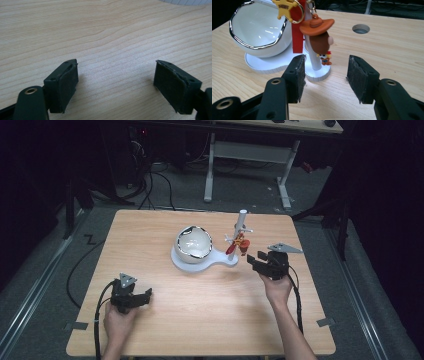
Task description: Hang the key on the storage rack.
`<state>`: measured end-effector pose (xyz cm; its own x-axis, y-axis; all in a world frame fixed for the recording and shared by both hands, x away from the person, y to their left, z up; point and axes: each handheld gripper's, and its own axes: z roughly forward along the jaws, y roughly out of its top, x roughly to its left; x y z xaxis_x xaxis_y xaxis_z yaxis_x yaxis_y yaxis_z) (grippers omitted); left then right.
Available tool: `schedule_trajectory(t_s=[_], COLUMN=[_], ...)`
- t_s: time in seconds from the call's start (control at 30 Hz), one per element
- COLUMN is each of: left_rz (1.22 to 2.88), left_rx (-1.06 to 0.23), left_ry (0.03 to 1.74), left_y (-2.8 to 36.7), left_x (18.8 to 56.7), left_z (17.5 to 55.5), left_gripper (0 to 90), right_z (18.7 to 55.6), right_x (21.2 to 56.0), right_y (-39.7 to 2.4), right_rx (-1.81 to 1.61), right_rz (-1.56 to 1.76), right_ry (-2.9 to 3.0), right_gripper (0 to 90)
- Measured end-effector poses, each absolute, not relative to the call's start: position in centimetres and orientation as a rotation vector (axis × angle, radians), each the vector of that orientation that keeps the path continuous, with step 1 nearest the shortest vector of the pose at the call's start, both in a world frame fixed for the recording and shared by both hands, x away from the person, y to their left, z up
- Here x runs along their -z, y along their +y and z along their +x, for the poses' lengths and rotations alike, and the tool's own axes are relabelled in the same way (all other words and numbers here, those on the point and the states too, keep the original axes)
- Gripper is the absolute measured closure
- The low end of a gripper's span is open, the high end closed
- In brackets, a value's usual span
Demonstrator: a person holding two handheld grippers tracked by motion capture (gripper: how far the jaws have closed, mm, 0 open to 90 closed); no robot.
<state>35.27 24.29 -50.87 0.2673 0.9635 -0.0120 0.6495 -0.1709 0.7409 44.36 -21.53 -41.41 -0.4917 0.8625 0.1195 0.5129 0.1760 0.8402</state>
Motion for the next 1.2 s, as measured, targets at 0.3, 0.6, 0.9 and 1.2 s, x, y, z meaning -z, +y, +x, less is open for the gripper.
schedule_trajectory(t_s=[0.3,0.6,0.9,1.2], left_rz=[1.902,1.905,1.903,1.903], left_rx=[-0.632,-0.632,-0.632,-0.632], left_ry=[1.455,1.455,1.455,1.456], left_y=[24.3,24.3,24.3,24.3], left_x=[50.9,50.9,50.9,50.9], left_z=[35.3,35.3,35.3,35.3], left_gripper=[20.2,20.2,20.2,20.2], right_z=[43.6,42.2,40.9,39.6], right_x=[41.6,41.3,42.1,42.8], right_y=[-22.2,-23.1,-24.7,-26.3], right_rx=[-1.251,-1.255,-1.269,-1.271], right_rz=[1.291,1.265,1.3,1.316], right_ry=[2.068,2.061,2.027,2.007], right_gripper=[51.9,51.6,49.4,50.4])
